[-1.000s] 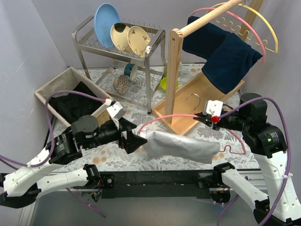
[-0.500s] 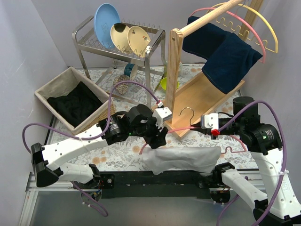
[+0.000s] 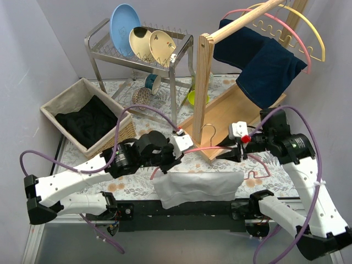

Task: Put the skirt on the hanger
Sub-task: Pass the hanger from the right arm to the left, then pass the hanger from the left arm to the right

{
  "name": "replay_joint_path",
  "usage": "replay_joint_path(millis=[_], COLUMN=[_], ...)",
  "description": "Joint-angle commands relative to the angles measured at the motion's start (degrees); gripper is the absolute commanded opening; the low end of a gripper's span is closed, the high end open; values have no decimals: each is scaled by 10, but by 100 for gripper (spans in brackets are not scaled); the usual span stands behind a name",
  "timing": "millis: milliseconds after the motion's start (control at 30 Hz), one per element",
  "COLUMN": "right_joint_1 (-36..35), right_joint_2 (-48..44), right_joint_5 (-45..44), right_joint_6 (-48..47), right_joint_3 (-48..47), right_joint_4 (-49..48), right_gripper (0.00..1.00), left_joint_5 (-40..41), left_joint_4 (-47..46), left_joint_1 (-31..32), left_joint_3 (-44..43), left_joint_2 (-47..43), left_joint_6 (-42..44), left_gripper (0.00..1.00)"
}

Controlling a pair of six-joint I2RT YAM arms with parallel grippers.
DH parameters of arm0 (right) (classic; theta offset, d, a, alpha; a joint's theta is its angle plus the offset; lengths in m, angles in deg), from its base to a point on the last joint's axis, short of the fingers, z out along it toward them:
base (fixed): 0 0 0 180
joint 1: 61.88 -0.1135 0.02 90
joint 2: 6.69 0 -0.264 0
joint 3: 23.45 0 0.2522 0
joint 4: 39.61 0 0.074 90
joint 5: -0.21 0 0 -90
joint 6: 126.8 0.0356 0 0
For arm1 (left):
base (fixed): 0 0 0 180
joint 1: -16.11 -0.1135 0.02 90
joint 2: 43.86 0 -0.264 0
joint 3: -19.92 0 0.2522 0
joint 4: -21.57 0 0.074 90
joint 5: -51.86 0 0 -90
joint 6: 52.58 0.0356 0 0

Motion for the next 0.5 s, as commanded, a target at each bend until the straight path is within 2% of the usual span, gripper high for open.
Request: replay_joint_path(millis=[0, 200, 267, 300, 367, 400, 433, 467], right_joint_1=[-2, -2, -2, -2, -2, -2, -2, -2], right_joint_2=[57, 61, 63, 65, 68, 72, 73, 72], right_joint_5=[61, 60, 63, 63, 66, 66, 64, 56], right_joint_6=[32, 49, 45, 45, 40, 38, 39, 38], right_joint_3=[-14, 4, 6, 8, 6, 0, -3, -6], right_joint_4=[95, 100, 108, 110, 122, 128, 130, 136], right_gripper=[56, 61, 59, 56, 42, 20, 7, 1], left_joint_5=[134, 167, 170, 171, 175, 175, 179, 178], left_joint_4=[-86, -136, -145, -148, -156, -157, -159, -163], left_joint_1=[1, 2, 3, 3, 3, 3, 3, 3], left_joint_3=[52, 80, 80, 80, 78, 77, 77, 76], left_joint_2=[-76, -114, -119, -119, -115, -113, -113, -112], left_joint_6=[81, 131, 140, 144, 151, 153, 154, 154], left_gripper=[0, 0, 0, 0, 0, 0, 0, 0])
